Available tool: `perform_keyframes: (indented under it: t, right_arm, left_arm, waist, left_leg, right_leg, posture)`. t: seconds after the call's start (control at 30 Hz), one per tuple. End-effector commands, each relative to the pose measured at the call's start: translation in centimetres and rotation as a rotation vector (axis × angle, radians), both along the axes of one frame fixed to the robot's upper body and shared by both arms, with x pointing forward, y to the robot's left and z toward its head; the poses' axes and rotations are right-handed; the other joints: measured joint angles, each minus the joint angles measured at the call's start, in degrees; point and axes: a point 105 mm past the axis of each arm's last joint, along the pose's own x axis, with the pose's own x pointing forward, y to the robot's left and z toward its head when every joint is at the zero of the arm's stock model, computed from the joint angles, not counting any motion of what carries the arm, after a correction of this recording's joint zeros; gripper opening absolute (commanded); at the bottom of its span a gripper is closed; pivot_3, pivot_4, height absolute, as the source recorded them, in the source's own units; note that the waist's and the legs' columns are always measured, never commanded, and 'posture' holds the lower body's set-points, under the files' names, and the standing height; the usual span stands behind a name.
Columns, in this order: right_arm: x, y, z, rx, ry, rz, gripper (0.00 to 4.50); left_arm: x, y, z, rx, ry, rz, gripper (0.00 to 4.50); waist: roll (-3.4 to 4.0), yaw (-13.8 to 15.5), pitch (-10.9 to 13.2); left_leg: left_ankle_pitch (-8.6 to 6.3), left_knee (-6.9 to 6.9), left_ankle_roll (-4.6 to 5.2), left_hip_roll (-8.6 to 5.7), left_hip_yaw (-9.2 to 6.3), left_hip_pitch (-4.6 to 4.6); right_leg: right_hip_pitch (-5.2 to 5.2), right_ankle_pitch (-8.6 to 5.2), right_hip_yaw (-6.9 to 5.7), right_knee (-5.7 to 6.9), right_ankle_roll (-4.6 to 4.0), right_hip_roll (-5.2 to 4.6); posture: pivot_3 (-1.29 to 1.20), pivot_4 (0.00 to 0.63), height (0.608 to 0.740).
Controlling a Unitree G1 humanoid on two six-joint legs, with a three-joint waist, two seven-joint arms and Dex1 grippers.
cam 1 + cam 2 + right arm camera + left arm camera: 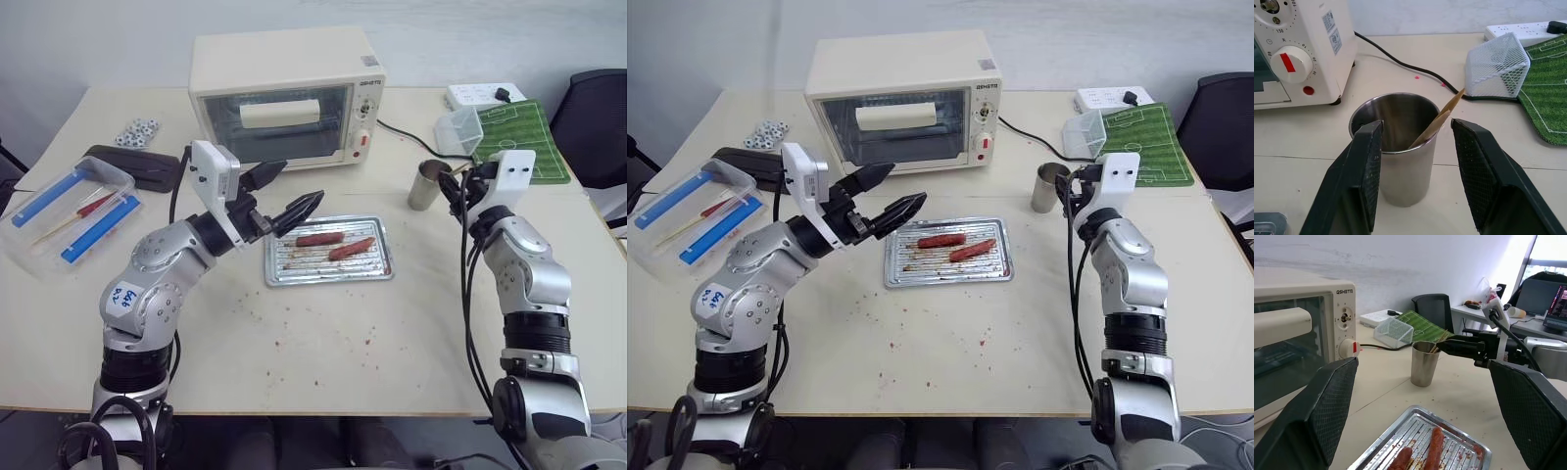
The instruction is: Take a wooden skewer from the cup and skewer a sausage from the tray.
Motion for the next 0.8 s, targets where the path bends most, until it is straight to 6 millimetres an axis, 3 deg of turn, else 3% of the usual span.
perform_keyframes:
  t: [0.03,0.27,0.5,0.53,0.8]
  right_arm:
    - [-0.09,-0.38,2.31,-0.007,-0.081,-0.012,2.28]
    - [-0.26,0.22,2.33,0.003,-0.092,0.007,2.28]
    - [-0.38,0.37,2.53,-0.002,-0.095,0.013,0.19]
    - [-0.38,0.37,2.54,-0.002,-0.095,0.012,0.09]
    - [-0.39,0.38,2.43,-0.004,-0.090,0.008,0.09]
  left_arm:
    - [-0.44,-0.03,1.14,0.006,-0.059,-0.002,4.50]
    - [-0.46,0.09,1.08,0.004,-0.059,0.004,4.50]
    - [-0.39,0.00,1.11,-0.002,-0.059,0.006,4.50]
    - [-0.38,0.00,1.12,-0.003,-0.059,0.007,4.50]
    - [-0.29,0.11,1.13,-0.004,-0.057,0.009,4.50]
  waist:
    - [0.00,-0.01,0.00]
    - [0.00,0.01,0.00]
    - [0.00,0.01,0.00]
    - [0.00,0.01,0.00]
    - [0.00,0.01,0.00]
  left_leg:
    - [0.00,0.00,0.00,0.00,0.00,0.00]
    - [0.00,0.00,0.00,0.00,0.00,0.00]
    - [0.00,0.00,0.00,0.00,0.00,0.00]
    - [0.00,0.00,0.00,0.00,0.00,0.00]
    - [0.00,0.00,0.00,0.00,0.00,0.00]
  right_leg:
    - [0.00,0.00,0.00,0.00,0.00,0.00]
    - [0.00,0.00,0.00,0.00,0.00,0.00]
    - [0.00,0.00,0.00,0.00,0.00,0.00]
    - [0.00,0.00,0.00,0.00,0.00,0.00]
    - [0.00,0.00,0.00,0.00,0.00,0.00]
  posture:
    - [0.00,0.150,0.740]
    - [0.00,0.150,0.740]
    - [0.00,0.150,0.740]
    - [0.00,0.150,0.740]
    - [0.00,0.150,0.740]
